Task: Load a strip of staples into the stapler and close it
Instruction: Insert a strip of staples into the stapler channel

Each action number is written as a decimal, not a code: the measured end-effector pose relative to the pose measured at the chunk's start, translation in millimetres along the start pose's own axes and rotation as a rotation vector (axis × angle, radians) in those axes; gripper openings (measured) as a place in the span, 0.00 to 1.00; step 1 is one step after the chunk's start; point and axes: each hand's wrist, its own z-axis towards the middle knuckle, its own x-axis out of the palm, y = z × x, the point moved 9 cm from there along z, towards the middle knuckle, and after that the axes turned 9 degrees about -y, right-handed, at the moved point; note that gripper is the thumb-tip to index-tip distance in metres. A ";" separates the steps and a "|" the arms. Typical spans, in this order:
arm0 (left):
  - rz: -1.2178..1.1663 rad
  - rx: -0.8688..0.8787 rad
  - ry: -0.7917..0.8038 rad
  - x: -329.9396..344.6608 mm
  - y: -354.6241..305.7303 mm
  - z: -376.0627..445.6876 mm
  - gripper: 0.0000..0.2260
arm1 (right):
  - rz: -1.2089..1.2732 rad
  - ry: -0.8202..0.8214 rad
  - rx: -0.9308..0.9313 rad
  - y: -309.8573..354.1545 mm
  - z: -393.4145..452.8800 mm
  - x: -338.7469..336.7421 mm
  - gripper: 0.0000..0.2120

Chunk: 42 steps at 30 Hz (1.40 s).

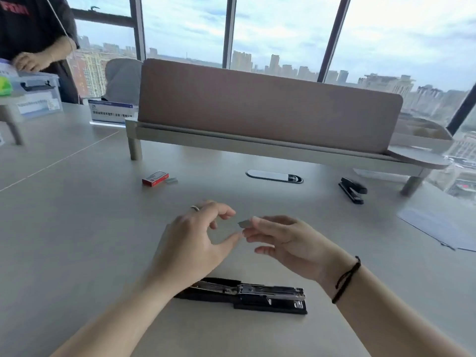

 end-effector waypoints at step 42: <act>-0.003 -0.028 0.614 83.2 -41.6 -53.7 0.04 | -0.788 -0.284 -0.454 -26.0 -77.4 -52.0 0.05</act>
